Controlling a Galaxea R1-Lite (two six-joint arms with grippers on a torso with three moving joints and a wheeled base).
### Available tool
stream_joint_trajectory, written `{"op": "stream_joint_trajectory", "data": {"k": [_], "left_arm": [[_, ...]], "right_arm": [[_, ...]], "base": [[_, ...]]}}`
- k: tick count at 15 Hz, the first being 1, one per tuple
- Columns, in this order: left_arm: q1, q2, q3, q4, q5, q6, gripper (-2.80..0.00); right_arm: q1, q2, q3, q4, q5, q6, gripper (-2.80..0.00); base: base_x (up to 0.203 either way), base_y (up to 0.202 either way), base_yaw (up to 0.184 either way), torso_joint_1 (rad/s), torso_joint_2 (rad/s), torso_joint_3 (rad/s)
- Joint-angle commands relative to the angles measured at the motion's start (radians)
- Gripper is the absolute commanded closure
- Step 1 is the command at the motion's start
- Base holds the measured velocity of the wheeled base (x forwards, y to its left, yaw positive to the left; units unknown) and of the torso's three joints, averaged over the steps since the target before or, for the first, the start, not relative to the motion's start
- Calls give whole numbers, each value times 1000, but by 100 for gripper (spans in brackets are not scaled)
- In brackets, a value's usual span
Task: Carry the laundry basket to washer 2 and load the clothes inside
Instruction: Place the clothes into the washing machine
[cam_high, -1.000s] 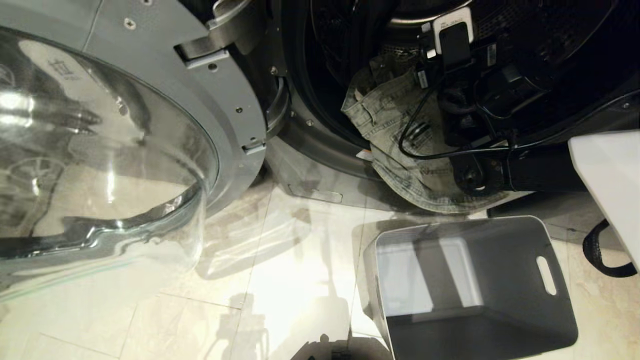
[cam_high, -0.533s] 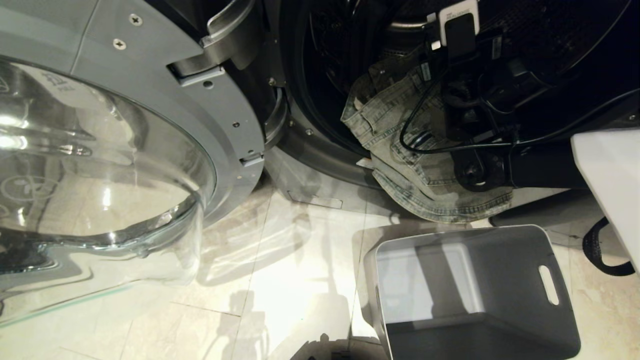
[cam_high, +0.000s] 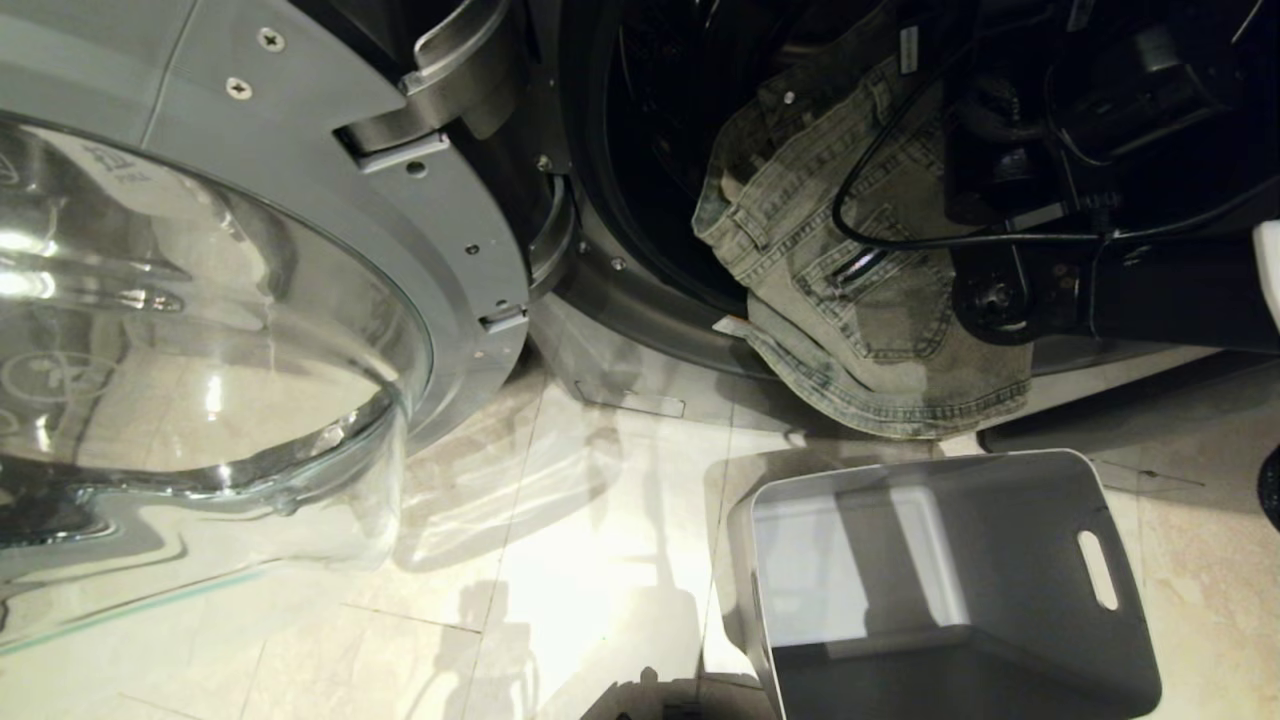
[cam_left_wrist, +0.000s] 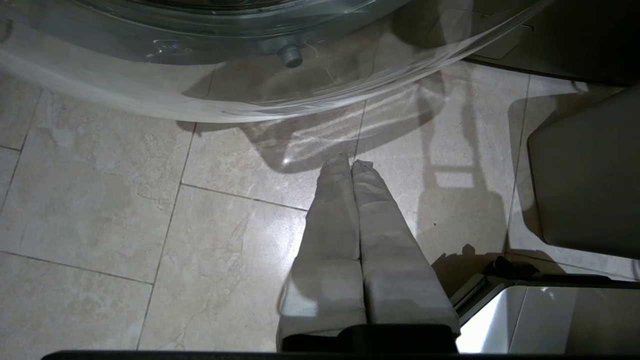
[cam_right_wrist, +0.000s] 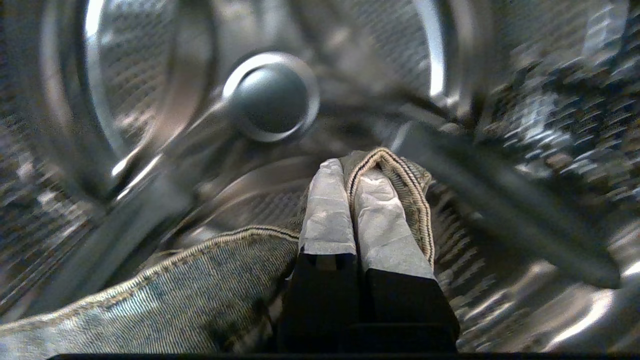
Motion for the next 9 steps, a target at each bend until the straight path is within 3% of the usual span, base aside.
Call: {"op": "stream_joint_trajectory", "data": {"k": [1, 9], "left_arm": [[0, 1, 0, 0, 1, 0, 0], [0, 1, 0, 0, 1, 0, 0]], "right_arm": [[4, -52, -1, 3, 5, -11, 0], [55, -130, 1, 57, 16, -32, 0]], "base": [[0, 0, 0, 0, 0, 0], [0, 0, 0, 0, 0, 0]]}}
